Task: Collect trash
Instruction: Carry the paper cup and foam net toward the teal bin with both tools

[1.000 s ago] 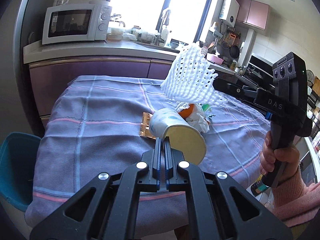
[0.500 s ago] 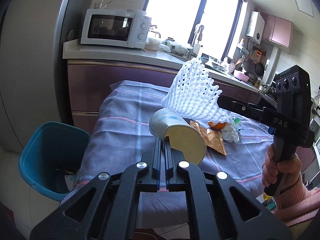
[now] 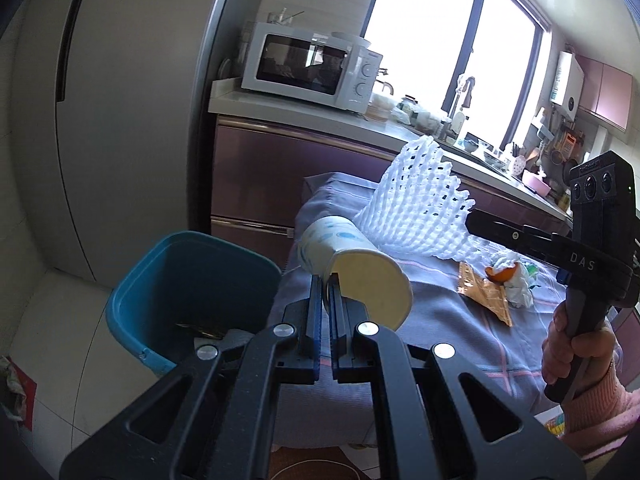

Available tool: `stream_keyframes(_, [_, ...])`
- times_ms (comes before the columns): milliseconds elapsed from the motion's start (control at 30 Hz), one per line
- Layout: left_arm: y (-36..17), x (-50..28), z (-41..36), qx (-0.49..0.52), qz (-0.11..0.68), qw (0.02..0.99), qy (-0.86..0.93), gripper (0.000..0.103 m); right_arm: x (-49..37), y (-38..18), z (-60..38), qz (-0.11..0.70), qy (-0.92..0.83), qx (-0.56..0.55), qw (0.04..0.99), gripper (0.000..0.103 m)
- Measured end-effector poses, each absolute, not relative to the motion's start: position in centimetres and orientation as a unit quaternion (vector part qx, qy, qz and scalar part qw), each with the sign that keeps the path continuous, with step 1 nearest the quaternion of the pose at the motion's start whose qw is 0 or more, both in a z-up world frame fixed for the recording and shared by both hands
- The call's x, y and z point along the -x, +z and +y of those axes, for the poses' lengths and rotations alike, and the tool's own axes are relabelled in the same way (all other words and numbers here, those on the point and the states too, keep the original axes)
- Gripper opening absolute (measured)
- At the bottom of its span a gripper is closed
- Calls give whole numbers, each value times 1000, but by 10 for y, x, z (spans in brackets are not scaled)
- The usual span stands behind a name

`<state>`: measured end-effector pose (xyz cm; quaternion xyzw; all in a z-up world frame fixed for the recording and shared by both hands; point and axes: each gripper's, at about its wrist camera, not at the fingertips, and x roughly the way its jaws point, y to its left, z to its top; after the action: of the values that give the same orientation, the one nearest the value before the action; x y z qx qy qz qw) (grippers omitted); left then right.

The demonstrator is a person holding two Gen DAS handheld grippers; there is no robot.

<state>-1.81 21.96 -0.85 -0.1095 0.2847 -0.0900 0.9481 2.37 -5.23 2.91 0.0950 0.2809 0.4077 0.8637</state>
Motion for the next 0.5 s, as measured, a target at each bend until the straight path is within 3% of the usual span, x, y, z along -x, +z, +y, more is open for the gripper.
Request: stream_keyframes(500, [-26, 21, 282, 136, 300, 944, -12, 4, -46, 20, 6, 313, 453, -92, 830, 7])
